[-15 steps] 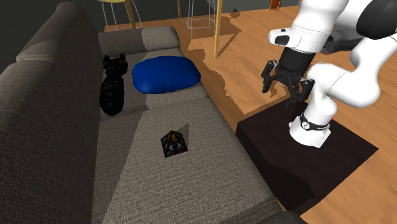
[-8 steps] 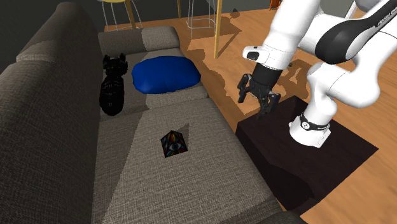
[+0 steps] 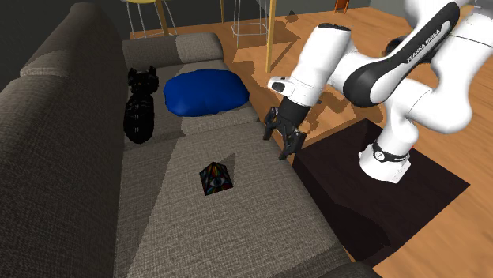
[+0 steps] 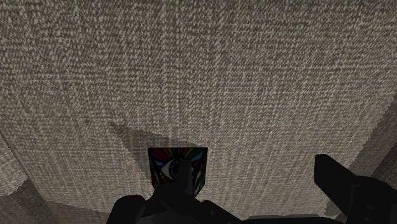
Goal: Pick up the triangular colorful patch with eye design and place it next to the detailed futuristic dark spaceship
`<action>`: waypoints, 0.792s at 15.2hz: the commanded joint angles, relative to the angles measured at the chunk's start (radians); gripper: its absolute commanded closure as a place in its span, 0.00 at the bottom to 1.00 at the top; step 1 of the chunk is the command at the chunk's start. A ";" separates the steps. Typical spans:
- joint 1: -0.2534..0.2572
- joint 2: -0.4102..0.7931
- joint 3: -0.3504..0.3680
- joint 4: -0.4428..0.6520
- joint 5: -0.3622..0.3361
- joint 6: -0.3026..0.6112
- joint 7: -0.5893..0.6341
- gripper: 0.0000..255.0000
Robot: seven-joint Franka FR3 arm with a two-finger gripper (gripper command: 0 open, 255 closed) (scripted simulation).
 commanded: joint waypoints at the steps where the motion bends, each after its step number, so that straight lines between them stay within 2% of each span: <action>1: 0.027 0.077 -0.039 0.019 0.056 0.091 -0.053 0.00; 4: 0.093 0.199 -0.111 0.075 0.210 0.194 -0.186 0.00; 7: 0.156 0.330 -0.167 0.161 0.476 0.258 -0.405 0.00; 9: 0.147 0.420 -0.157 0.235 0.680 0.274 -0.572 0.00; 12: 0.070 0.544 -0.089 0.359 0.926 0.279 -0.777 0.00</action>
